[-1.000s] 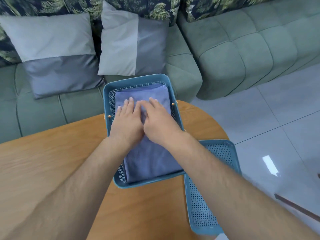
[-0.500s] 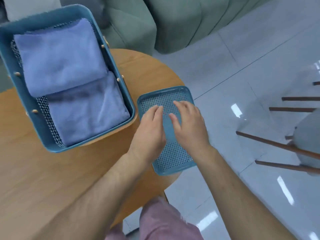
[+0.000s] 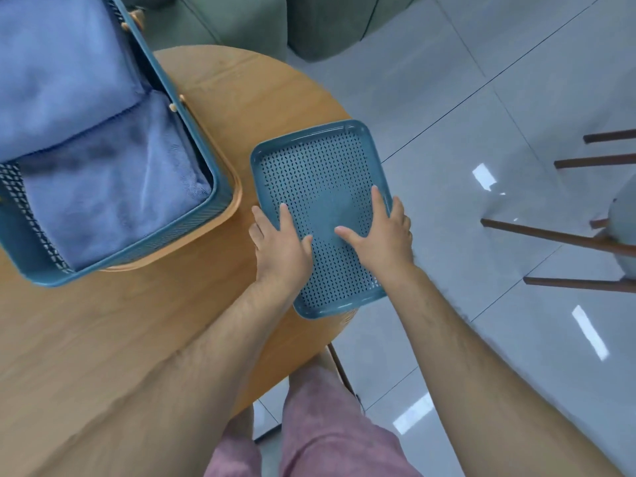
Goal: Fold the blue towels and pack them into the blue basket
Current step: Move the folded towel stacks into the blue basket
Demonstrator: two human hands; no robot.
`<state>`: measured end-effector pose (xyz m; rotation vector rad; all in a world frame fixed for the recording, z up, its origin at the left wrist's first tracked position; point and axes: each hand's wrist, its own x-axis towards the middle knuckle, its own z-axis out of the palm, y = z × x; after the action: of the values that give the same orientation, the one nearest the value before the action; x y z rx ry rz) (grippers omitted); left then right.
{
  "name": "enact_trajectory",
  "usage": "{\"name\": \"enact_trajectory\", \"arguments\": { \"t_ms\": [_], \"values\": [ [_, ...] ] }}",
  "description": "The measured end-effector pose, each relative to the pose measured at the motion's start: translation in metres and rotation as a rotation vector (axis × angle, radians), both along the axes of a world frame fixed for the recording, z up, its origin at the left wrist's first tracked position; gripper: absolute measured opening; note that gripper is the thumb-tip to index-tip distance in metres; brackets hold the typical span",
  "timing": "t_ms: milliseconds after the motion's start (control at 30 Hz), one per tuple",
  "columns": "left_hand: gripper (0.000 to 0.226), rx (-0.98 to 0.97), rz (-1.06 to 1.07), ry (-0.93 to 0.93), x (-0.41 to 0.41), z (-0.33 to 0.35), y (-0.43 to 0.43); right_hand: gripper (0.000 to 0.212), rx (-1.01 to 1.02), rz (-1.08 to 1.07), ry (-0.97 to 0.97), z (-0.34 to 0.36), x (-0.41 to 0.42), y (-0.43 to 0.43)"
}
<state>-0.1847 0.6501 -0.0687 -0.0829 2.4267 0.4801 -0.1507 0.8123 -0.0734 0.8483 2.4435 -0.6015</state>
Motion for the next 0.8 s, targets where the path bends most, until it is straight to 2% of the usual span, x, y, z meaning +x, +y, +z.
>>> {"name": "enact_trajectory", "arguments": {
  "t_ms": [133, 267, 500, 633, 800],
  "values": [
    [0.074, 0.069, 0.032, 0.115, -0.013, 0.016, 0.010, 0.109, -0.002, -0.120, 0.130, 0.024, -0.003, 0.011],
    [0.076, 0.193, -0.004, 0.335, -0.047, 0.063, 0.022, 0.109, -0.032, -0.231, 0.228, 0.082, -0.024, 0.031],
    [0.065, 0.417, 0.147, 0.652, -0.128, 0.197, 0.020, 0.073, -0.063, -0.263, 0.518, 0.203, -0.101, 0.052],
    [0.057, 0.498, 0.293, 0.708, -0.171, 0.257, -0.020, 0.044, -0.234, -0.218, 0.645, 0.262, -0.147, 0.034],
    [0.056, 0.618, 0.457, 0.764, -0.185, 0.315, -0.093, 0.050, -0.405, -0.216, 0.700, 0.316, -0.190, -0.017]
  ]
}}
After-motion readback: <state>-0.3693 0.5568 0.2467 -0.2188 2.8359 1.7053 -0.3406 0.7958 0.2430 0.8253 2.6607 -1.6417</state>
